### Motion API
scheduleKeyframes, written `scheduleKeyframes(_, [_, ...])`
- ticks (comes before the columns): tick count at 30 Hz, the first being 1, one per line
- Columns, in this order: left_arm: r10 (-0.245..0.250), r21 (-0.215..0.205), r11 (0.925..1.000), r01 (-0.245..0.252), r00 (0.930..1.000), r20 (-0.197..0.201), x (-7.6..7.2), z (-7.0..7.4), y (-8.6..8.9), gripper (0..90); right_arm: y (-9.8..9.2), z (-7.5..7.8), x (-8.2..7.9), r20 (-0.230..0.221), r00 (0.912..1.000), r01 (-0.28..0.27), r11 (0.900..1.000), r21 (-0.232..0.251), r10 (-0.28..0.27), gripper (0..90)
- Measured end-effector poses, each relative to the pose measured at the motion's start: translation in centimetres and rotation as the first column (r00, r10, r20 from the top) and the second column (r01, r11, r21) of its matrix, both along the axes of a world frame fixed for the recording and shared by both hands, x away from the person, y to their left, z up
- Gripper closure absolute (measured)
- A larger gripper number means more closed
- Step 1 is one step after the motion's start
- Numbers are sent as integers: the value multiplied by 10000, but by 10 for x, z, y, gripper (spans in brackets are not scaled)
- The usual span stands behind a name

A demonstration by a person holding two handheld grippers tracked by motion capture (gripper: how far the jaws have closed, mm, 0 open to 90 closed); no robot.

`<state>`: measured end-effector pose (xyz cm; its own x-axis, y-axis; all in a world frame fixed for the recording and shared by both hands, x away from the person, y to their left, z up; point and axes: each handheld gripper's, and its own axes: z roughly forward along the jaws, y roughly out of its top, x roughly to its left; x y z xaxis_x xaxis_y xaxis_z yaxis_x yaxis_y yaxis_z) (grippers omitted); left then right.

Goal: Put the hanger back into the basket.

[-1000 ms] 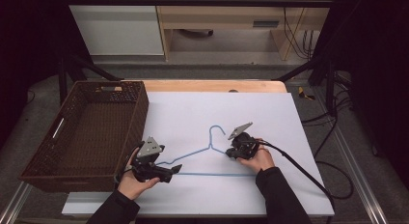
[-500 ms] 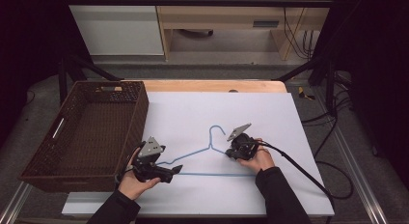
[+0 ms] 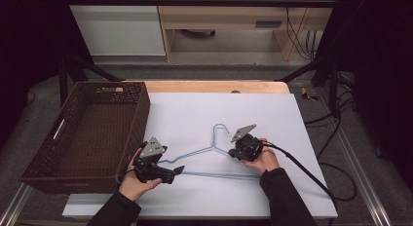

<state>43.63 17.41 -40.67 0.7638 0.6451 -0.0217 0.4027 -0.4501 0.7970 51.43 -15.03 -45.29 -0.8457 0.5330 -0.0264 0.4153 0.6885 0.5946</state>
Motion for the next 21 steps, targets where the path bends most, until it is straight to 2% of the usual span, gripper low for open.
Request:
scheduleKeyframes(8, [-171, 197, 9997, 171, 9998, 27, 4, 8, -7, 93, -4, 16, -9, 593, 9979, -295, 9988, 385, 272, 876])
scheduleKeyframes(16, [-421, 505, 9978, 429, 9990, -172, 15, 9, -24, 98, -4, 17, -11, 576, 9979, -321, 9985, 437, 295, 876])
scheduleKeyframes(21, [-587, 685, 9958, 607, 9978, -307, 24, 9, -34, 100, -6, 22, -13, 860, 9956, -415, 9974, 589, 363, 877])
